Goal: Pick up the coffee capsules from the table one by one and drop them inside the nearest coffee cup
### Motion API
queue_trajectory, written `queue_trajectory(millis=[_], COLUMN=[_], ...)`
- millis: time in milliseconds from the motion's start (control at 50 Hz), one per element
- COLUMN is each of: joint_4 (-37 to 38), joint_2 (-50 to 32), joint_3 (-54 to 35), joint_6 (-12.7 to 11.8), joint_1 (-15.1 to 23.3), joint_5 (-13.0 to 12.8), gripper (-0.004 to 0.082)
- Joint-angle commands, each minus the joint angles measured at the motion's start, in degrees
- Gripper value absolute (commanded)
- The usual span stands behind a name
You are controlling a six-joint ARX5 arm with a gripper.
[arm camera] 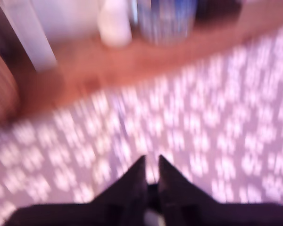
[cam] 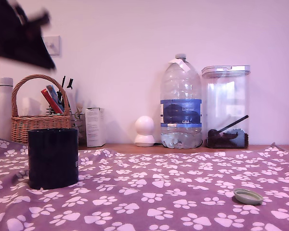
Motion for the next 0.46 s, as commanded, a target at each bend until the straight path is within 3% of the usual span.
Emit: queue_trajectory(millis=[0, 180, 440], joint_4=[1.38, 5.25, 4.87], joint_2=[-2.32, -13.18, -28.5], joint_3=[-5.16, -14.12, -23.3], joint_6=[-0.61, -3.43, -6.08], joint_1=[0.04, 0.04, 0.04], joint_5=[-0.35, -0.9, -1.27], gripper=[-0.0019, -0.0019, -0.0019])
